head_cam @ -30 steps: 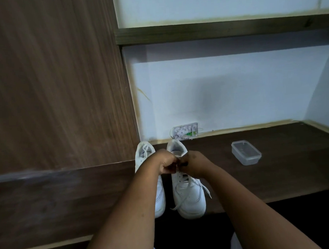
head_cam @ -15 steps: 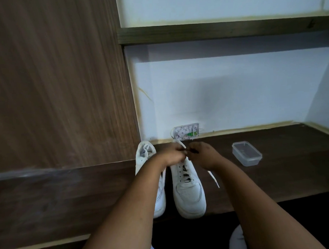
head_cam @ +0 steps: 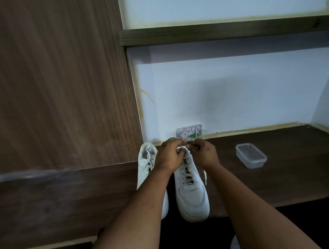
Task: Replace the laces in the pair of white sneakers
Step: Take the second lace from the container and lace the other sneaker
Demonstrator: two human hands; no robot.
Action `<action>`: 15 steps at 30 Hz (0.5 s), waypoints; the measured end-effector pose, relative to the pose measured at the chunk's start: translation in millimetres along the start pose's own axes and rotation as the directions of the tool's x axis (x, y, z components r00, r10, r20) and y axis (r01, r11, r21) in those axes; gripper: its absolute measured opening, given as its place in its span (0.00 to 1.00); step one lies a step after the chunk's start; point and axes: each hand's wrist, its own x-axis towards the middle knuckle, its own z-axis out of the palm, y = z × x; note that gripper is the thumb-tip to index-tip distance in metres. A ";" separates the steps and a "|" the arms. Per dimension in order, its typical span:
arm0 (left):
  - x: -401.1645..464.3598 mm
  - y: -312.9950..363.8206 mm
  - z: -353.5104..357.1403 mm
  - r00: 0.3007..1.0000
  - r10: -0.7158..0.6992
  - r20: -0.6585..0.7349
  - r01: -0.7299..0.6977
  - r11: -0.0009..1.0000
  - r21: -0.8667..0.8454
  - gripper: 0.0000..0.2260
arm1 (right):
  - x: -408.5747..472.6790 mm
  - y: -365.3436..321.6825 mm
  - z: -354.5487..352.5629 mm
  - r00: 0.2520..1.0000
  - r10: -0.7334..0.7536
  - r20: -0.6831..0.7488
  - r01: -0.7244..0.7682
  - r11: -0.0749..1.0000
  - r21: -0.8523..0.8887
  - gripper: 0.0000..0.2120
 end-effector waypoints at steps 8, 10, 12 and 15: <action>7.8 8.0 -14.5 0.712 -0.501 0.491 0.695 0.602 -0.393 0.04 | -0.5 7.0 -19.6 0.986 0.000 0.167 -0.006 0.999 0.032 0.11; 7.6 6.5 -13.3 0.703 -0.478 0.527 0.706 0.555 -0.439 0.03 | -6.6 3.0 -21.0 0.953 -0.071 0.295 0.048 0.995 0.085 0.14; 7.0 7.1 -12.6 0.716 -0.462 0.523 0.692 0.571 -0.442 0.01 | -10.2 0.9 -16.4 0.965 -0.118 0.236 0.109 0.993 0.051 0.12; 5.2 4.5 -8.9 0.727 -0.428 0.536 0.673 0.601 -0.432 0.02 | -12.6 -1.8 -14.7 0.987 -0.137 0.087 0.139 0.990 -0.021 0.07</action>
